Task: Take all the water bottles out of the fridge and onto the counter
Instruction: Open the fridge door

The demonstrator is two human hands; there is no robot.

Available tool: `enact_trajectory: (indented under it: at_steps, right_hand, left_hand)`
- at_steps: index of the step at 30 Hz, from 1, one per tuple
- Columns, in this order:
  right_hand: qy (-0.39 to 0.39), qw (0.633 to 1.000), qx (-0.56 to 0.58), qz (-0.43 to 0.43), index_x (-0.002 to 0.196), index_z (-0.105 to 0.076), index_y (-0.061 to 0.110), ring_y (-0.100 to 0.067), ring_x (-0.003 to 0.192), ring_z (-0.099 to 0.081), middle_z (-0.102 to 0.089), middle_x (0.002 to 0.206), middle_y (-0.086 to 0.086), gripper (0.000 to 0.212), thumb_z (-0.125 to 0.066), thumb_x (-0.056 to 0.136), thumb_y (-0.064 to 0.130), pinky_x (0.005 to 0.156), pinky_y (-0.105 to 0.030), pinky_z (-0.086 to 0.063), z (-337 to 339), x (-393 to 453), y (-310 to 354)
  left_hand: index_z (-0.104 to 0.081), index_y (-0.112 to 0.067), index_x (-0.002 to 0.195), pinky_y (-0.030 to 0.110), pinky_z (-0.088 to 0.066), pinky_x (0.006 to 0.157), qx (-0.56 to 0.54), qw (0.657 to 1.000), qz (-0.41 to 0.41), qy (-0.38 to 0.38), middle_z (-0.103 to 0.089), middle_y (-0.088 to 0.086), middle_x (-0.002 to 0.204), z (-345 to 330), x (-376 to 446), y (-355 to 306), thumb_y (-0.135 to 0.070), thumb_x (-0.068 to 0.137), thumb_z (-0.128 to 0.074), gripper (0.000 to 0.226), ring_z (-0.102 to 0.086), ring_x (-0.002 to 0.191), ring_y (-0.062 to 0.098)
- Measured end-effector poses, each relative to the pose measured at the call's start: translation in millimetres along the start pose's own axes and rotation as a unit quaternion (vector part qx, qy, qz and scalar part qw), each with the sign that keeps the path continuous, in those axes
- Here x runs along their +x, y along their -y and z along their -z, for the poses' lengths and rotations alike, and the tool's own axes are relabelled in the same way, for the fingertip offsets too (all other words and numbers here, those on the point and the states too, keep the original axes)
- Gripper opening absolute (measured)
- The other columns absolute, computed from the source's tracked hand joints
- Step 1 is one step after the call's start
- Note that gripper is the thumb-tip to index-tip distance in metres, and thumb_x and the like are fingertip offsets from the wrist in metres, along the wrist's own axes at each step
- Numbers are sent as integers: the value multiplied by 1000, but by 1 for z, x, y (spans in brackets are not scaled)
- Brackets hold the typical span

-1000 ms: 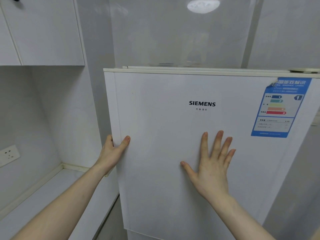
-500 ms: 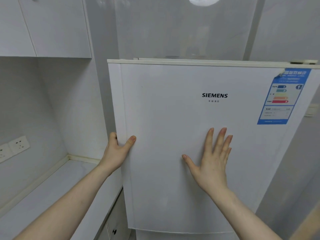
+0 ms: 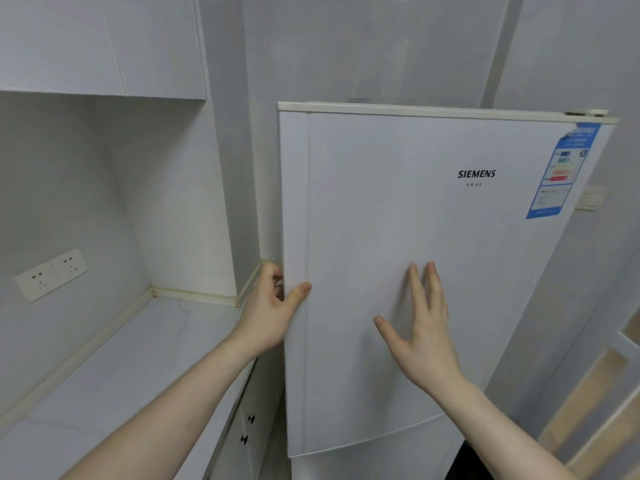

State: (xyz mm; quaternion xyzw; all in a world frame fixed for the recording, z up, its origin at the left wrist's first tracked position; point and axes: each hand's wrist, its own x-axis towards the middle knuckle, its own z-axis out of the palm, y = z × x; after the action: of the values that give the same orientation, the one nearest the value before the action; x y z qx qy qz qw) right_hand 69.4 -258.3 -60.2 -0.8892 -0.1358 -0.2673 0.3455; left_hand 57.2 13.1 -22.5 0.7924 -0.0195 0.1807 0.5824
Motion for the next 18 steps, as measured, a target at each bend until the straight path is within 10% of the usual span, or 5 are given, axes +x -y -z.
enact_trajectory:
  at_steps: [5, 18]
  right_hand:
    - [14, 997, 78, 18, 165, -16, 39, 0, 159, -2, 2, 173, 21, 84, -67, 100, 29, 120, -18, -11, 21, -49, 55]
    - [-136, 982, 104, 74, 159, -41, 17, -9, 157, -26, -31, 168, 0, 77, -77, 91, 19, 126, -23, -25, 100, -130, 149]
  left_hand:
    - [-56, -25, 102, 50, -58, 94, -31, 999, -13, 23, -75, -6, 106, -2, -52, -10, -59, 75, -73, 47, -72, 102, 15]
    - [-65, -35, 122, 26, -42, 112, 83, 964, -152, 204, -59, -28, 132, -8, -157, -48, -36, 78, -88, 50, -51, 128, -8]
